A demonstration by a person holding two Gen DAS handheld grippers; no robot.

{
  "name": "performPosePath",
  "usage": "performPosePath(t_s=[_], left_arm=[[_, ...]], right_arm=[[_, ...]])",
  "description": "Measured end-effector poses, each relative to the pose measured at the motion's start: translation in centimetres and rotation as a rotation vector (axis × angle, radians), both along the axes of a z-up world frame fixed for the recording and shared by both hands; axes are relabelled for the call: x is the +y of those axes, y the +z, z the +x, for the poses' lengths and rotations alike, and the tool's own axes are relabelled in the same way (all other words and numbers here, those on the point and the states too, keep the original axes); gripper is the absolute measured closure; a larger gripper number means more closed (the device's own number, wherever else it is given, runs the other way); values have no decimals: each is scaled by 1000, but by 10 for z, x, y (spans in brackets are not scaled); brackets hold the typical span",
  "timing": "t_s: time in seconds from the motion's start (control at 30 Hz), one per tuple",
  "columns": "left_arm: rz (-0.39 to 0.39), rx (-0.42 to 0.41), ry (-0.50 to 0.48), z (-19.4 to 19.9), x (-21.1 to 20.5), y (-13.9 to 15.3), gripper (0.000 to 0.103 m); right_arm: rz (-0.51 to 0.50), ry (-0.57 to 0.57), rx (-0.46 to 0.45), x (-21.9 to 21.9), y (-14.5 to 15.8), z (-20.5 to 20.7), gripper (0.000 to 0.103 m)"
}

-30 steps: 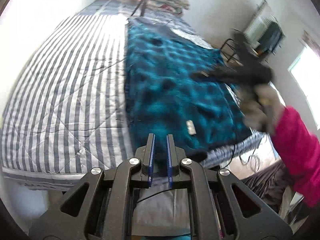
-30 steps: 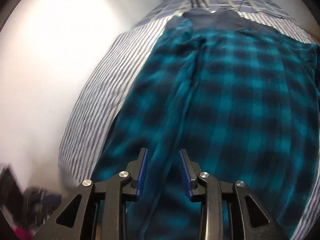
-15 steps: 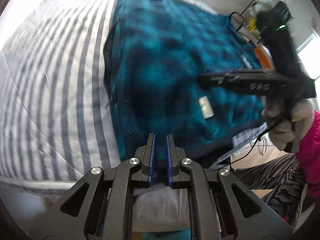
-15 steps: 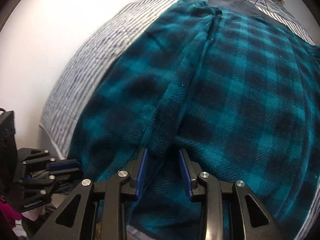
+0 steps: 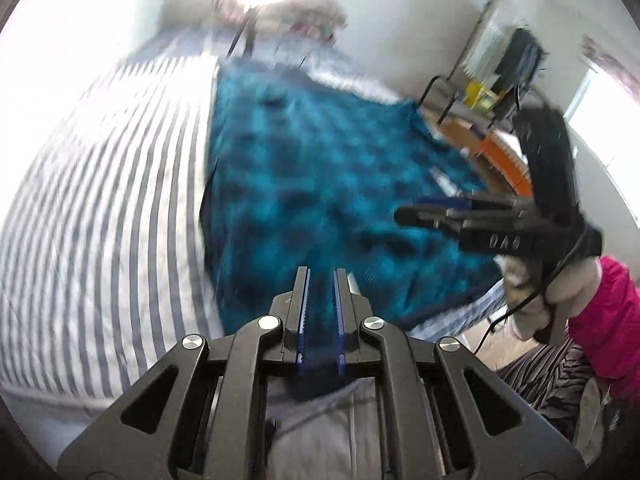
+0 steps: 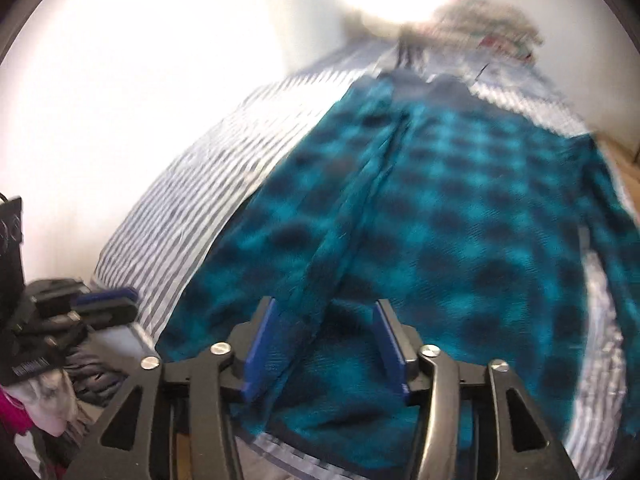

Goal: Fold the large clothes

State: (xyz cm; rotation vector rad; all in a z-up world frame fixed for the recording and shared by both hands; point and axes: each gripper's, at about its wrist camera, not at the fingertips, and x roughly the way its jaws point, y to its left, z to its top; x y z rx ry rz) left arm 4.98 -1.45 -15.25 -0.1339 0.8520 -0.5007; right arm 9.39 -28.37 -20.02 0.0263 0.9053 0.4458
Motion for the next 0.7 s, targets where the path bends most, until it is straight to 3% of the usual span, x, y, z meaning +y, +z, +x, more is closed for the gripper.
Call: performPosePath(t_s=[0.03, 0.1, 0.27, 0.47, 0.7], left_arm=[[-1, -19, -10, 0, -3, 8, 77], [-11, -51, -42, 5, -14, 24, 67], [-29, -52, -142, 20, -50, 47, 54], [-31, -42, -263, 37, -96, 42, 53], [-44, 26, -319, 55, -130, 16, 53]], right_arm=[[-6, -22, -27, -9, 6, -5, 45], [-16, -63, -51, -26, 14, -9, 44], [-37, -192, -58, -90, 22, -15, 44], [1, -375, -8, -182, 26, -23, 44], [36, -603, 21, -295, 14, -44, 44]])
